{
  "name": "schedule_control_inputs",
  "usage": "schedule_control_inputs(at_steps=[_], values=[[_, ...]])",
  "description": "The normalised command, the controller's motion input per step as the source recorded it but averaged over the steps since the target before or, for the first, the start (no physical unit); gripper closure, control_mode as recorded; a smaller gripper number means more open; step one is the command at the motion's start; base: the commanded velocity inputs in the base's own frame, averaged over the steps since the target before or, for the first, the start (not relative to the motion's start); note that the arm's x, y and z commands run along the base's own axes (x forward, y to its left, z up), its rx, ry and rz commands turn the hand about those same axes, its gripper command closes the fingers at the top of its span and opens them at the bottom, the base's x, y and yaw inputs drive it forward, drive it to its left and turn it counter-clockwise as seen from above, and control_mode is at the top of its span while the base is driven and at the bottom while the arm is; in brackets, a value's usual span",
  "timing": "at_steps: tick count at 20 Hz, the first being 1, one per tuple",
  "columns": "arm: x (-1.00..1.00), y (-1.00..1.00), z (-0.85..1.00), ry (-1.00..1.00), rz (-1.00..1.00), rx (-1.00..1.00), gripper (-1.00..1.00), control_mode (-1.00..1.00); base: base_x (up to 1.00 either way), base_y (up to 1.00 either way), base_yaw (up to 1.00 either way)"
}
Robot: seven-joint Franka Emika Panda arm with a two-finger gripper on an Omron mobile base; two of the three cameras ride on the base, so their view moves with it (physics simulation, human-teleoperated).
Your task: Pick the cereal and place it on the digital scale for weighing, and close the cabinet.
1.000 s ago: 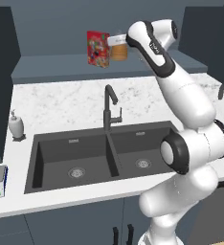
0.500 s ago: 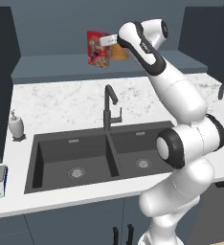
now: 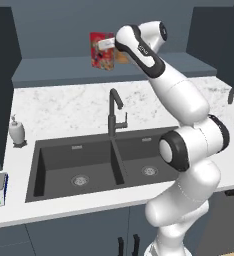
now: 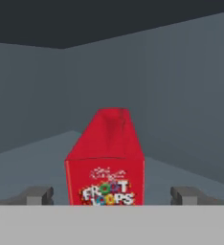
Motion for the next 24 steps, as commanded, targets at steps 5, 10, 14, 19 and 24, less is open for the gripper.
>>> schedule_control_inputs(at_steps=[5, 10, 14, 19, 24], values=[[0.12, 0.02, 0.00, 0.00, -0.02, 0.00, 1.00, -1.00, 0.00, 0.00, 0.00], [-0.01, 0.00, 0.00, -0.01, 0.00, 0.00, 1.00, -1.00, 0.00, 0.00, 0.00], [-0.39, 0.00, 0.00, -0.19, 0.00, 0.00, 1.00, -1.00, 0.00, 0.00, 0.00], [-0.75, 0.00, 0.00, -0.30, 0.00, 0.00, 1.00, -1.00, 0.00, 0.00, 0.00], [-1.00, 0.02, 0.00, -0.35, 0.00, 0.00, 1.00, -1.00, 0.00, 0.00, 0.00]])
